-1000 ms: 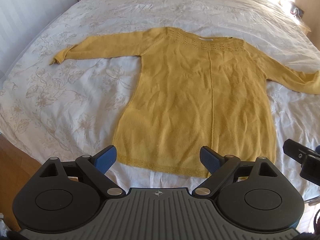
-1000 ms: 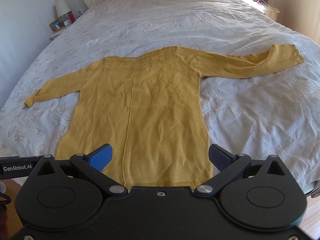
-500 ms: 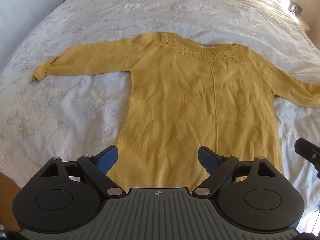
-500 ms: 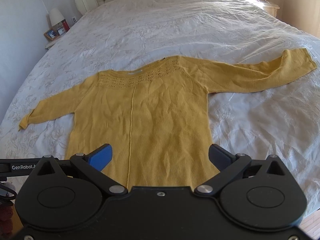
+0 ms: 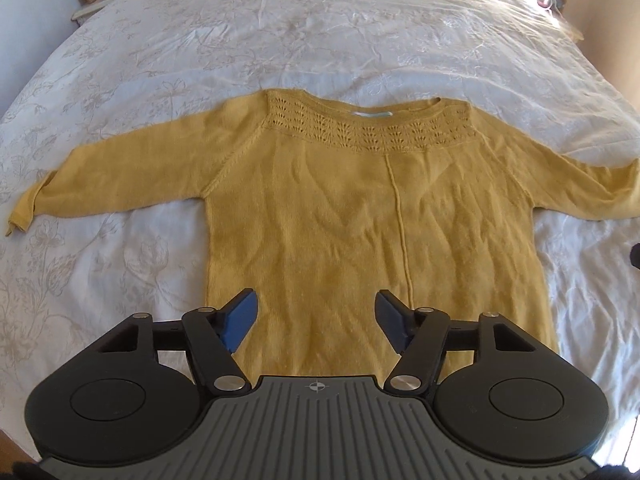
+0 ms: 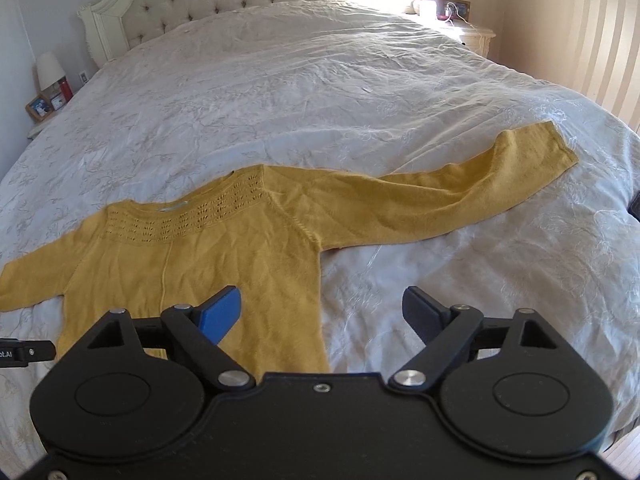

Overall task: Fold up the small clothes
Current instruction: 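Lower the right gripper onto a sleeve cuff and close on it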

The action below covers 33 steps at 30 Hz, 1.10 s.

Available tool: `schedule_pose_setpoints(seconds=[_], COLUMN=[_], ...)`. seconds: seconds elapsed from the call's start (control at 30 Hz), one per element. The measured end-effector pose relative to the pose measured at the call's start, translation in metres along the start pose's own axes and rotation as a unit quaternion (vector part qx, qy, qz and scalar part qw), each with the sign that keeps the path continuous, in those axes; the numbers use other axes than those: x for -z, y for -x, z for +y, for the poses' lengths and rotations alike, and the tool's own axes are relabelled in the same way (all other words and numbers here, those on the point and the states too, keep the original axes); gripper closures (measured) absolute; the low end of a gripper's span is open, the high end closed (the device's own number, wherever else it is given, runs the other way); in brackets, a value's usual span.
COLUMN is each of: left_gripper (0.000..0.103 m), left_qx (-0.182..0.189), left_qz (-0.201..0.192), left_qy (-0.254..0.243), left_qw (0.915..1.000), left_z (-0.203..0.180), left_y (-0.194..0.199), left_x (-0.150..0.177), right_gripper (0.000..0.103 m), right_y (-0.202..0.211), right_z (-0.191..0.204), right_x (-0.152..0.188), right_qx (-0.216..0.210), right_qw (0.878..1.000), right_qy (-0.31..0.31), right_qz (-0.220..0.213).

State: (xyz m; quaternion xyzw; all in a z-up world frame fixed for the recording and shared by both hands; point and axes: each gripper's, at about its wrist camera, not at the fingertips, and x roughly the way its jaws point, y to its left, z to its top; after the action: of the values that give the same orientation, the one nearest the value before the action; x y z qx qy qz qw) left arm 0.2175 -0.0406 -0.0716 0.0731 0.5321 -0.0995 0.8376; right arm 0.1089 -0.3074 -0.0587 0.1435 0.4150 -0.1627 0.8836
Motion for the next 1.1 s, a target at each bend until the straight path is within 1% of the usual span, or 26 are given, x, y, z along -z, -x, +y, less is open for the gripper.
schedule_pose_setpoints(seconds=[0.1, 0.23, 0.3, 0.37, 0.5, 0.63, 0.73, 0.77, 0.8, 0.83, 1.0, 1.1], left_gripper=[0.047, 0.048, 0.048, 0.048, 0.049, 0.049, 0.049, 0.049, 0.049, 0.049, 0.049, 0.049], left_qx=[-0.002, -0.01, -0.02, -0.022, -0.007, -0.029, -0.041, -0.043, -0.046, -0.048, -0.067, -0.075], left_qz=[-0.006, -0.018, -0.019, -0.021, -0.01, -0.009, -0.002, 0.002, 0.005, 0.007, 0.011, 0.014], left_qy=[0.002, 0.024, 0.04, 0.061, 0.096, 0.108, 0.125, 0.13, 0.133, 0.134, 0.127, 0.123], left_qw=[1.0, 0.9995, 0.9988, 0.9977, 0.9953, 0.9937, 0.9913, 0.9906, 0.99, 0.9898, 0.9896, 0.9895], left_z=[-0.006, -0.016, -0.022, -0.029, -0.044, -0.062, -0.073, -0.075, -0.079, -0.081, -0.093, -0.096], left_y=[-0.002, 0.0, 0.002, 0.005, 0.004, 0.005, 0.004, 0.004, 0.004, 0.004, 0.006, 0.006], left_x=[-0.009, -0.016, -0.018, -0.019, -0.017, -0.016, -0.016, -0.016, -0.016, -0.016, -0.019, -0.021], right_gripper=[0.026, 0.035, 0.047, 0.052, 0.053, 0.049, 0.047, 0.043, 0.038, 0.036, 0.035, 0.034], right_y=[-0.011, -0.03, -0.04, -0.051, -0.07, -0.09, -0.107, -0.114, -0.121, -0.127, -0.155, -0.163], right_z=[-0.027, -0.063, -0.084, -0.109, -0.163, -0.22, -0.251, -0.26, -0.269, -0.278, -0.31, -0.32], right_x=[-0.018, -0.045, -0.058, -0.072, -0.098, -0.127, -0.144, -0.148, -0.152, -0.154, -0.154, -0.15], right_qx=[0.005, 0.026, 0.037, 0.05, 0.068, 0.077, 0.092, 0.094, 0.094, 0.09, 0.073, 0.055], right_qw=[1.0, 0.999, 0.998, 0.997, 0.997, 0.996, 0.995, 0.994, 0.994, 0.994, 0.994, 0.994], right_qy=[-0.002, 0.027, 0.042, 0.049, 0.034, 0.014, 0.024, 0.025, 0.024, 0.019, -0.004, -0.012], right_qz=[0.008, 0.014, 0.023, 0.028, 0.032, 0.036, 0.037, 0.039, 0.044, 0.051, 0.084, 0.091])
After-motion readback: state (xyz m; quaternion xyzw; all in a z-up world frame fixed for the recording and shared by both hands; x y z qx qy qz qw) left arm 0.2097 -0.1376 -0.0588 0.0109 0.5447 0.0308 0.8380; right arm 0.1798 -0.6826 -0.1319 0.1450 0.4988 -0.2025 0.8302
